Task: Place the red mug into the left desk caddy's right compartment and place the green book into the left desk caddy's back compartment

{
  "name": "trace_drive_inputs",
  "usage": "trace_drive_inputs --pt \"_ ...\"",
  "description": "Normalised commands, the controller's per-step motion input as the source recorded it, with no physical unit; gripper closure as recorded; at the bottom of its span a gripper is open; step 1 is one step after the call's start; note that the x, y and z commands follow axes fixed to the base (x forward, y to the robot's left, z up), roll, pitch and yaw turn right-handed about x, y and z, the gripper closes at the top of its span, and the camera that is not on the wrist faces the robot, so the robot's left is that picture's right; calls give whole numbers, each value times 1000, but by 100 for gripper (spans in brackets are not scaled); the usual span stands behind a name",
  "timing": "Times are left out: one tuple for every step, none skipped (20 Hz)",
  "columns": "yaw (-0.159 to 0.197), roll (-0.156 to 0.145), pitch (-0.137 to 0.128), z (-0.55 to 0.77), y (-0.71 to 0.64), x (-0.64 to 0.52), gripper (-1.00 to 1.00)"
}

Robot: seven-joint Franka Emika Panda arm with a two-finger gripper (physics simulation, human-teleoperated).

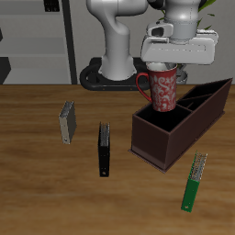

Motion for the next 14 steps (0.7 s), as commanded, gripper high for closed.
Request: trace_drive_inputs --pt "-7 40 3 -107 101 -12 100" --pt "0 0 0 3 14 -55 100" --pt "9 31 30 -228 128 69 100" --pt "0 3 16 -147 112 21 100" --pt "8 38 20 -168 133 38 100" --pt "-3 -10 14 -99 56 27 100" --pt "-22 26 16 -119 77 81 100" --pt "-22 28 37 -148 96 50 100" --pt "2 1 15 -97 63 86 100" --pt "15 -2 14 -118 53 56 100" --pt "-16 18 14 -96 64 98 100" --pt "-16 6 17 -103 -4 -10 100" --pt "1 -13 7 -100 23 33 100" --pt "2 44 35 -166 126 91 100"
